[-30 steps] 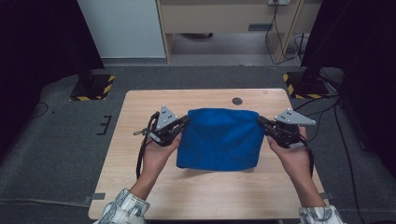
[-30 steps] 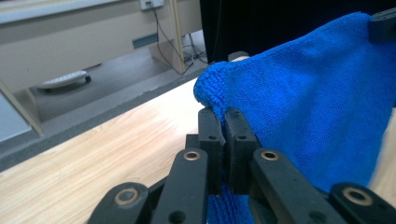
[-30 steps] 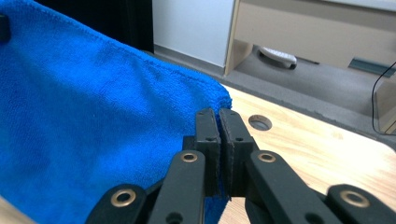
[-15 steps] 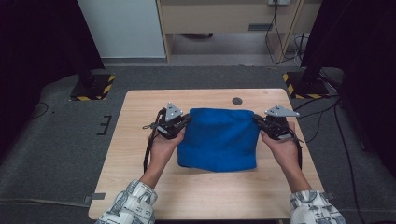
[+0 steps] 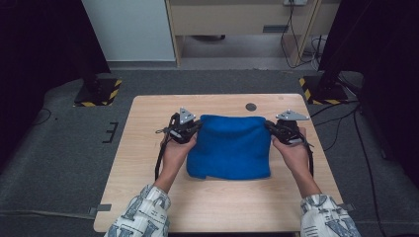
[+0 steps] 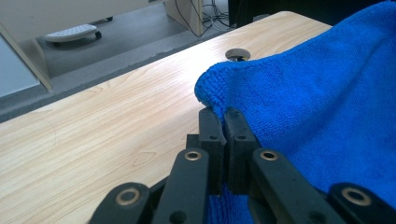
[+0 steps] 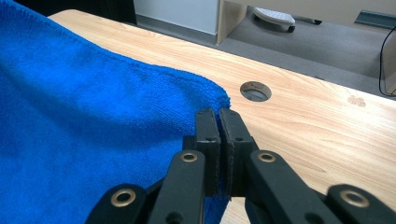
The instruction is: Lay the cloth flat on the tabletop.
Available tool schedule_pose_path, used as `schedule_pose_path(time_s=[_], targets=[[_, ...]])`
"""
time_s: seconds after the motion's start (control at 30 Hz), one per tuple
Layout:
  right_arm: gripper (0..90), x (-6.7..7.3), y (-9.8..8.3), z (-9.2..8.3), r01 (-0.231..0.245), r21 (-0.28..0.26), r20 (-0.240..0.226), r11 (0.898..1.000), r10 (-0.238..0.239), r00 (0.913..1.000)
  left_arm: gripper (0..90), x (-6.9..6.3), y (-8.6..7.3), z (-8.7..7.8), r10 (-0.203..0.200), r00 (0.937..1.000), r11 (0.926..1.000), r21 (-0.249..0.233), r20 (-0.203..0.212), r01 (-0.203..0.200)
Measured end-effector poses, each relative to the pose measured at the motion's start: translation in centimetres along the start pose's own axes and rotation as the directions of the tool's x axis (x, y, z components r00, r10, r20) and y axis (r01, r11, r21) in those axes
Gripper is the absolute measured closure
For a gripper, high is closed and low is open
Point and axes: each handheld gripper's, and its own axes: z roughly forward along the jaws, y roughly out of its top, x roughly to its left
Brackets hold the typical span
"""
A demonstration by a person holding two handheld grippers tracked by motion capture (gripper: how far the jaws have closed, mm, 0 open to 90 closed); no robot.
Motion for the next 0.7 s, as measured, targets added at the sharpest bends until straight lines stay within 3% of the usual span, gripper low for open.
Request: schedule_pose_path(time_s=[0.27,0.7], targets=[[87.0,-0.9,-0.5,1.9,-0.039,0.017,0.013,0.999,0.038,0.9992,87.2,0.7,-0.1,1.8,-0.002,0.9996,0.9997,0.025,-0.027,0.003],[86.8,-1.0,-1.1,5.0,-0.032,0.069,0.02,0.997,0.03,0.9993,87.3,2.0,-1.2,4.5,-0.029,0.9981,0.9971,0.069,-0.055,0.032]])
